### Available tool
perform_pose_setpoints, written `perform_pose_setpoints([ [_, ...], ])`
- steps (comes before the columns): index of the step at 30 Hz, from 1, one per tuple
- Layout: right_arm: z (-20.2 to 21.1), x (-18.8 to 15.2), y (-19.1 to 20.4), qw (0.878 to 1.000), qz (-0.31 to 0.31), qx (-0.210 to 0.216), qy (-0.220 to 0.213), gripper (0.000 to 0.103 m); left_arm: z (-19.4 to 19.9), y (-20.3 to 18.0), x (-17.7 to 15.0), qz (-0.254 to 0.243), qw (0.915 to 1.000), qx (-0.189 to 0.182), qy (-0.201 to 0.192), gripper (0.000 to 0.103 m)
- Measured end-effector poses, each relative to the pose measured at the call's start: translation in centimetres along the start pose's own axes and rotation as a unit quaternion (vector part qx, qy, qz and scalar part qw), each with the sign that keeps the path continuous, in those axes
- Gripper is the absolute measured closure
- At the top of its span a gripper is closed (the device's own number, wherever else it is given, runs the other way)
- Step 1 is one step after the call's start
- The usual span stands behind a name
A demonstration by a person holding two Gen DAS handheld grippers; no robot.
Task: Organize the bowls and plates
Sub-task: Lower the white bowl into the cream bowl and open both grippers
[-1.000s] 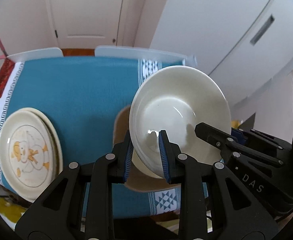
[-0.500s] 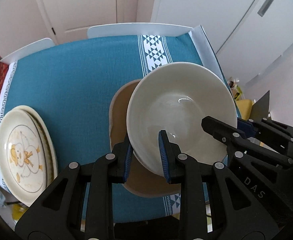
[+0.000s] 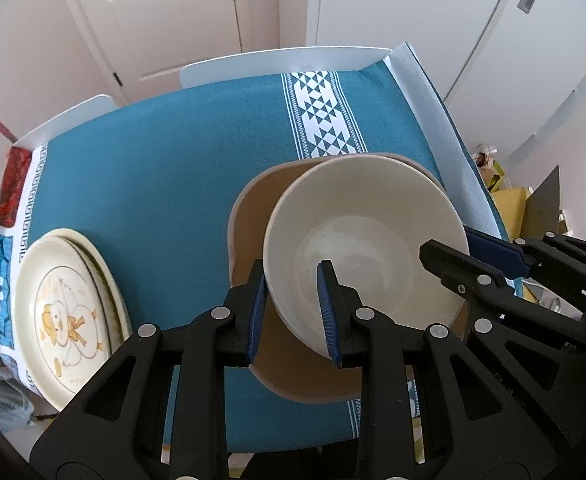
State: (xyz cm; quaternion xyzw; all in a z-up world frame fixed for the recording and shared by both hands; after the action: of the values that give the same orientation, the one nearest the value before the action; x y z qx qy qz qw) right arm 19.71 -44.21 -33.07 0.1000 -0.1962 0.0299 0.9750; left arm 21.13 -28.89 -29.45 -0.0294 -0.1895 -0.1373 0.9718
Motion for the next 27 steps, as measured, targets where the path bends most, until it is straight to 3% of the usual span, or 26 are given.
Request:
perform_pose_setpoints([
  [9,0.0,0.1,-0.1,1.0,0.0,0.002,-0.002,0.084,-0.1,-0.1,0.1,-0.004,1.0,0.006,-0.001,0.081],
  [12,0.1,0.1,-0.4,1.0,-0.007,0.011,-0.004,0.084,0.0,0.1,0.1,0.007,0.9999,-0.007,-0.003,0.081],
  [20,2.8,1.3,-1.4,0.998,-0.029,0.026,-0.039,0.084,3.3,1.5,0.6,0.013,0.9987,-0.009,-0.048,0.08],
  [24,5.4,1.4,-1.3,0.997,-0.028,0.034,-0.066,0.084,6.6,2.2,0.9,0.018,0.9958,-0.014,-0.088,0.08],
  [25,6.0,1.4,-1.2,0.996,-0.026,0.034,-0.074,0.084,7.9,2.4,1.1,0.019,0.9942,-0.016,-0.105,0.078],
  [27,7.6,1.5,-1.2,0.995,-0.025,0.036,-0.09,0.083,9.6,2.9,1.4,0.016,0.9919,-0.008,-0.126,0.049],
])
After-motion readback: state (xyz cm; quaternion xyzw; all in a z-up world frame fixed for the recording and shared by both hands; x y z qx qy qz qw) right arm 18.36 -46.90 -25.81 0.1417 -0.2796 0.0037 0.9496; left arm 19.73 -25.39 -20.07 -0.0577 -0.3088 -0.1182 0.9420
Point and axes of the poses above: each gripper's, at about its wrist camera, not at the fingertips, and z roughly against the way its jaws point, y to its left, x to its top, the point moved 6 cm from there along -z, roughly the way its jaws point, and after that the axes turned 3 degrees about -z, right-handed, at the moved point
